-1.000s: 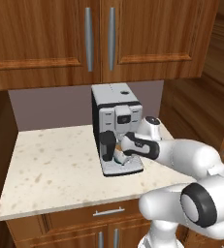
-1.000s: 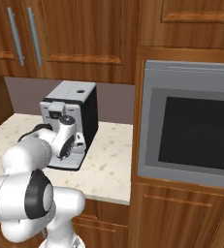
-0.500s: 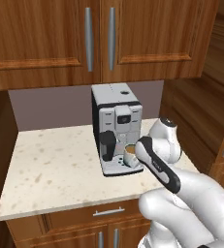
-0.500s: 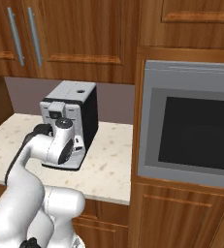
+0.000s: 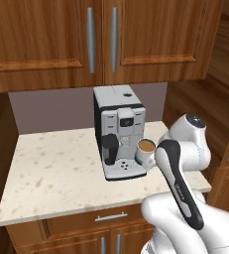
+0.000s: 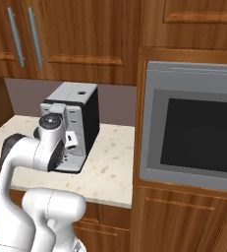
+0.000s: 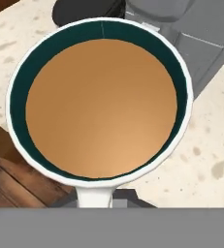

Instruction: Pick up the brewed coffee from the coffee machine and place it next to the breakfast plate on the dining counter.

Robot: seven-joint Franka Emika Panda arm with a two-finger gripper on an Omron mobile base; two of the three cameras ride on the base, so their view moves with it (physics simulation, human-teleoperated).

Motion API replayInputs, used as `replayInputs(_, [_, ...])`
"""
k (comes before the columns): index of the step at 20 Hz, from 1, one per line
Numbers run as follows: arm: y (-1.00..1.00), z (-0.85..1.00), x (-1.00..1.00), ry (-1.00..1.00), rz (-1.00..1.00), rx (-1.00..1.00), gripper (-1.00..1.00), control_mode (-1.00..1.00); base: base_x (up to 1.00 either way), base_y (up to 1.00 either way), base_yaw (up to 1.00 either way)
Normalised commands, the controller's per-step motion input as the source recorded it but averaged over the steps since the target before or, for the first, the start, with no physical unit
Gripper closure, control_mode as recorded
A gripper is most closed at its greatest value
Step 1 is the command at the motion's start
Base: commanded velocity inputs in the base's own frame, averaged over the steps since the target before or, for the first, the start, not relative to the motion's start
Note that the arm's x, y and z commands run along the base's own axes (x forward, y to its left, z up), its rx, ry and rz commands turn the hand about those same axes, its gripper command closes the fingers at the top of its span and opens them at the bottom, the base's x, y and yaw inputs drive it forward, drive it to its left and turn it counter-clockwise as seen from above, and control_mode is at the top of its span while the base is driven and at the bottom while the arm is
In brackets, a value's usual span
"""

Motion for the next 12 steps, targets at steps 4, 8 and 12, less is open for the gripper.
replayInputs(4, [-0.38, 0.74, -0.26, -0.02, 0.0, 0.0, 1.0, -1.0, 0.0, 0.0, 0.0])
replayInputs(8, [-0.15, 0.55, -0.54, 0.03, 0.0, 0.0, 1.0, -1.0, 0.0, 0.0, 0.0])
replayInputs(12, [0.0, 0.34, -0.37, 0.07, 0.0, 0.0, 1.0, -1.0, 0.0, 0.0, 0.0])
